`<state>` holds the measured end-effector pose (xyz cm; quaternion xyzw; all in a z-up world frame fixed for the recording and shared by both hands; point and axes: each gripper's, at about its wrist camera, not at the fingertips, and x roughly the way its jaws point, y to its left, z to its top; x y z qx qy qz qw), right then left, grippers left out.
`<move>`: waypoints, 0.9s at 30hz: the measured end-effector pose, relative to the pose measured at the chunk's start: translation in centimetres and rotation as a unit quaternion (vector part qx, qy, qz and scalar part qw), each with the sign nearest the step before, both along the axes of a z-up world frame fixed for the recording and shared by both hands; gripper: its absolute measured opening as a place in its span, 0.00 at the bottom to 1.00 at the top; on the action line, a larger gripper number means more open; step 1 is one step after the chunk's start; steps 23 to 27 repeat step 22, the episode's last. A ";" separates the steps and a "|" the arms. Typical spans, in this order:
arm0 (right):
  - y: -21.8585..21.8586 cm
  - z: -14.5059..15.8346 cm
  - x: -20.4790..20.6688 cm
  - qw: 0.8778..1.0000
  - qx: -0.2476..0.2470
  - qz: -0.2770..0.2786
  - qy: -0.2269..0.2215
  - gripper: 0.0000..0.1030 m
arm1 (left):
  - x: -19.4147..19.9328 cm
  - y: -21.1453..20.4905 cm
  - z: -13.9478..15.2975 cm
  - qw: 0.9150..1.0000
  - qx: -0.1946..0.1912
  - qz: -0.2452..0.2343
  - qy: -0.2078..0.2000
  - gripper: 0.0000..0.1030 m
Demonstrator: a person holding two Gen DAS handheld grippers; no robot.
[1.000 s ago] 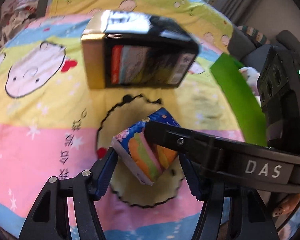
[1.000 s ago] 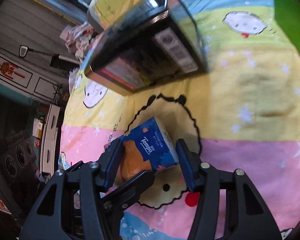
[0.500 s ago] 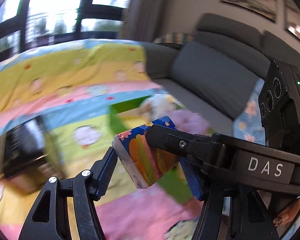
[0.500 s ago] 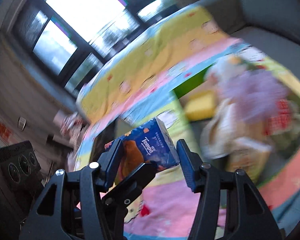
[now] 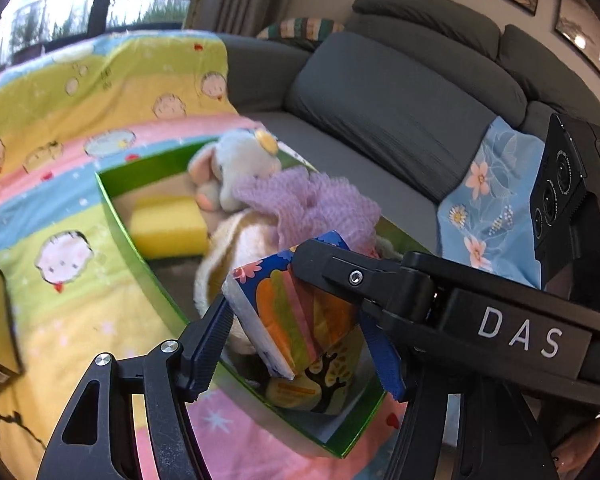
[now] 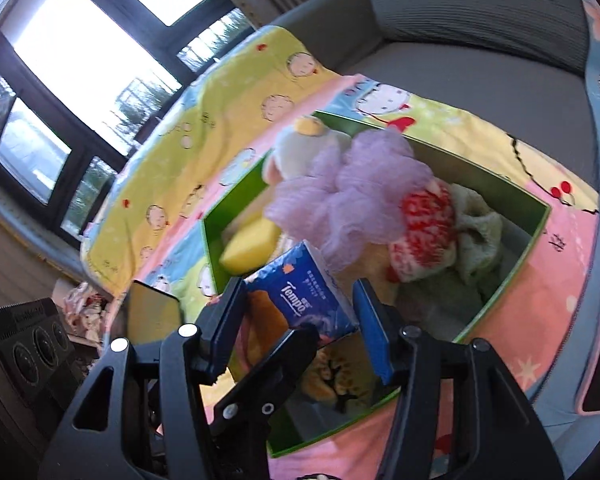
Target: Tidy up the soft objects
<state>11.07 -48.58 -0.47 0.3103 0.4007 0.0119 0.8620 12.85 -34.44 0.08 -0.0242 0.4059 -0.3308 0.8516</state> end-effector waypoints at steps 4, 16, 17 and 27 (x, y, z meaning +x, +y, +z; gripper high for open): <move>-0.9 0.3 -1.0 0.999 -0.010 -0.033 -0.008 0.74 | -0.4 0.4 0.4 1.000 -0.019 0.003 0.000 0.78; -1.6 3.7 -4.9 0.993 -0.072 -0.075 -0.049 0.96 | -2.9 2.9 3.7 0.998 -0.028 0.038 -0.035 0.96; -1.7 3.9 -5.1 0.992 -0.079 -0.078 -0.051 0.96 | -3.0 3.1 3.9 0.998 -0.026 0.043 -0.035 0.96; -1.8 4.3 -5.6 0.990 -0.096 -0.086 -0.051 0.97 | -3.1 3.8 4.1 0.997 -0.022 0.056 -0.040 0.96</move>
